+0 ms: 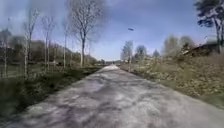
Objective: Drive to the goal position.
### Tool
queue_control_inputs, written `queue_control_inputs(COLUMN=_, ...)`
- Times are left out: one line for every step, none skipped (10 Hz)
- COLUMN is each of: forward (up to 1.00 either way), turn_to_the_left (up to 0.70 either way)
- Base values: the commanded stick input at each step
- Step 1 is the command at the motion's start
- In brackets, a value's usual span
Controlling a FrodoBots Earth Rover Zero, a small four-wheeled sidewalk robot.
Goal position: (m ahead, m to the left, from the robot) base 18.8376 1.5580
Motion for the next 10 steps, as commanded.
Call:
queue_control_inputs(forward=0.85, turn_to_the_left=0.00)
queue_control_inputs(forward=0.85, turn_to_the_left=0.00)
queue_control_inputs(forward=0.85, turn_to_the_left=0.00)
queue_control_inputs(forward=0.85, turn_to_the_left=0.00)
queue_control_inputs(forward=0.85, turn_to_the_left=0.00)
queue_control_inputs(forward=0.85, turn_to_the_left=0.00)
queue_control_inputs(forward=0.85, turn_to_the_left=0.00)
queue_control_inputs(forward=0.85, turn_to_the_left=0.00)
queue_control_inputs(forward=0.85, turn_to_the_left=0.00)
queue_control_inputs(forward=0.85, turn_to_the_left=0.00)
